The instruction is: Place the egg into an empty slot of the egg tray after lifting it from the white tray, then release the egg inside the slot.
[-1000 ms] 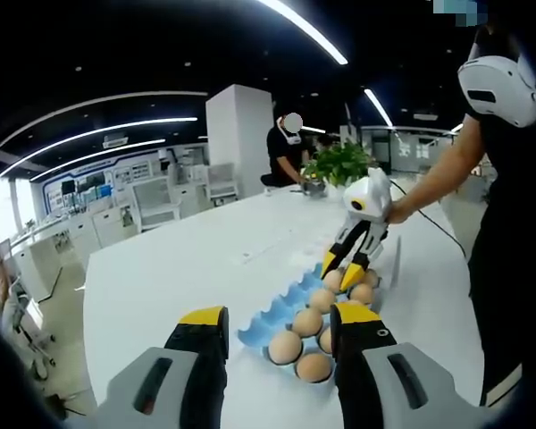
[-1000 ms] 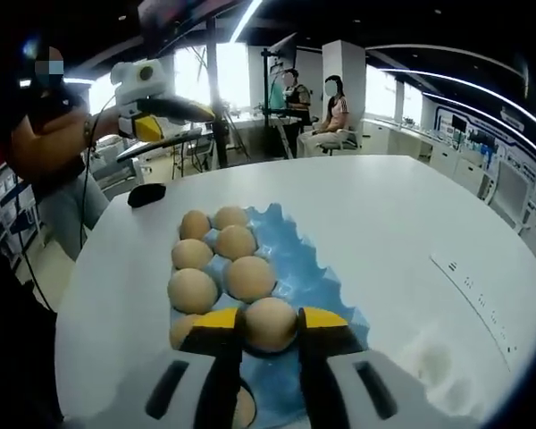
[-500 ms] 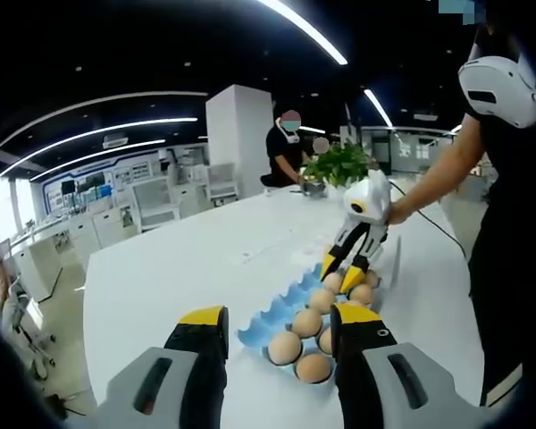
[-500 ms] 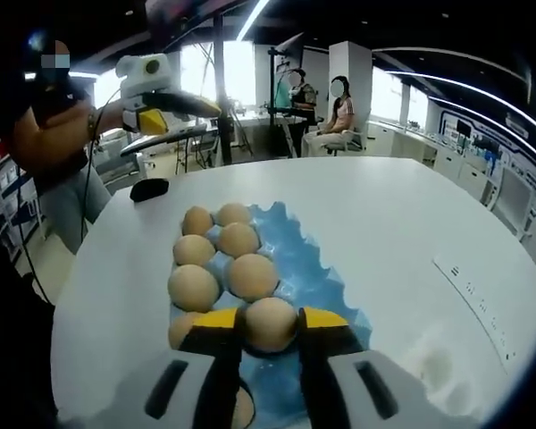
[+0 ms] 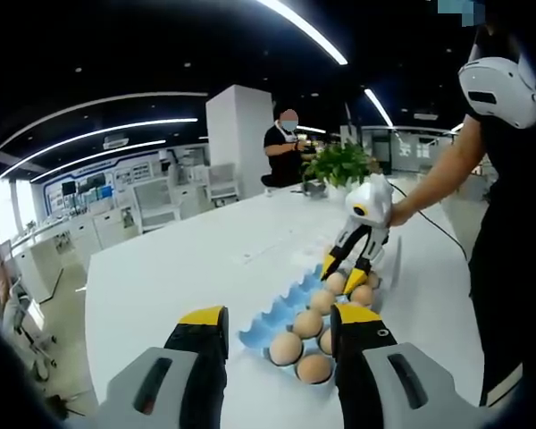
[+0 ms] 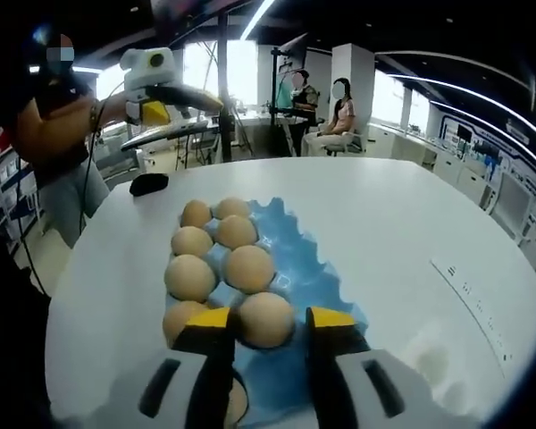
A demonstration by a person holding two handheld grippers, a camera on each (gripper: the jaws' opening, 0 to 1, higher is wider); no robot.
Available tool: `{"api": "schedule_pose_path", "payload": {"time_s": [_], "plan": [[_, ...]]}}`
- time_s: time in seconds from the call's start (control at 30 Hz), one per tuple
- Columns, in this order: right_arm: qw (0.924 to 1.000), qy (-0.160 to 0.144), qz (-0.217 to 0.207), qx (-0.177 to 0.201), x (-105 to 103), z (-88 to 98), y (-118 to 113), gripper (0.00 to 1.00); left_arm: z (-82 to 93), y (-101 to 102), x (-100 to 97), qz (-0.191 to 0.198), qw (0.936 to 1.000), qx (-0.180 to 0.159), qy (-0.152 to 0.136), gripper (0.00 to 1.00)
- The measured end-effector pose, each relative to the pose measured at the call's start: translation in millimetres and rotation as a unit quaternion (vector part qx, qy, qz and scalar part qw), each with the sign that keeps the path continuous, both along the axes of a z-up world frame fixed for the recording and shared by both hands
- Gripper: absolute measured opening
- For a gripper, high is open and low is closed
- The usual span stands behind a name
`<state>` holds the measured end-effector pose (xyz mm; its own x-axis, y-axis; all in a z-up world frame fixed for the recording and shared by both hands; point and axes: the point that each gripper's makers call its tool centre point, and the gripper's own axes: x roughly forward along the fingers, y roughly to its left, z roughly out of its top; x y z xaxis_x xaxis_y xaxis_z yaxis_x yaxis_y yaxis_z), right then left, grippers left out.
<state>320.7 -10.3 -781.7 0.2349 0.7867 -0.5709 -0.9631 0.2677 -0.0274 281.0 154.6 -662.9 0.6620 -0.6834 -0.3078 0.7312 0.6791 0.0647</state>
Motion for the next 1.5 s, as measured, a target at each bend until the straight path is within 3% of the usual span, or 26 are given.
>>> {"api": "schedule_pose_path", "payload": {"time_s": [0.23,0.83,1.5], "plan": [[0.9997,-0.005,-0.011,0.02,-2,13.3,-11,0.32,0.0,-1,1.2,0.0,1.0,0.0,0.001,0.46],[0.9985,-0.002,-0.044,0.033,-3,20.7,-39,0.32,-0.3,-5,1.5,-0.004,1.0,0.0,0.001,0.46],[0.9945,-0.007,-0.103,0.021,-3,22.5,-101,0.31,0.8,-8,2.2,-0.006,1.0,0.0,0.001,0.46]]}}
